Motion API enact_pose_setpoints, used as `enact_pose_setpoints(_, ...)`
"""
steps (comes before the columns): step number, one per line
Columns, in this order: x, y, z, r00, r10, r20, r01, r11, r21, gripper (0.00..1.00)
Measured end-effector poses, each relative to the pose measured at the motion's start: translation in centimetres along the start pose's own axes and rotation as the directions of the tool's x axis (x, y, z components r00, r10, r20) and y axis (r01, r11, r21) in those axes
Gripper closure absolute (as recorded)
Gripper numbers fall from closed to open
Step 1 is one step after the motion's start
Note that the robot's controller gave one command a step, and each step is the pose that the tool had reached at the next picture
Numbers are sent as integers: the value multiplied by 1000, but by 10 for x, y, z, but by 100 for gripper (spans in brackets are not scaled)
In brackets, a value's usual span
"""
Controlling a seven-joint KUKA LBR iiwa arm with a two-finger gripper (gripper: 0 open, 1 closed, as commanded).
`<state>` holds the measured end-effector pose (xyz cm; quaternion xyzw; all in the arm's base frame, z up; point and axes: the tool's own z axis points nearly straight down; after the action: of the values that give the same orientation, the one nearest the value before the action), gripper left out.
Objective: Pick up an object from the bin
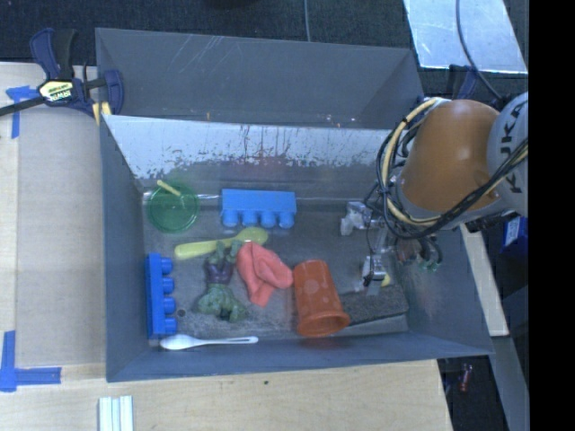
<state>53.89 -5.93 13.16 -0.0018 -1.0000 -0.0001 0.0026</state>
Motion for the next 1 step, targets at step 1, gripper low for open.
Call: enact_pose_setpoints(1,-2,0,-5,1000,-2,8,2,1000,1,0)
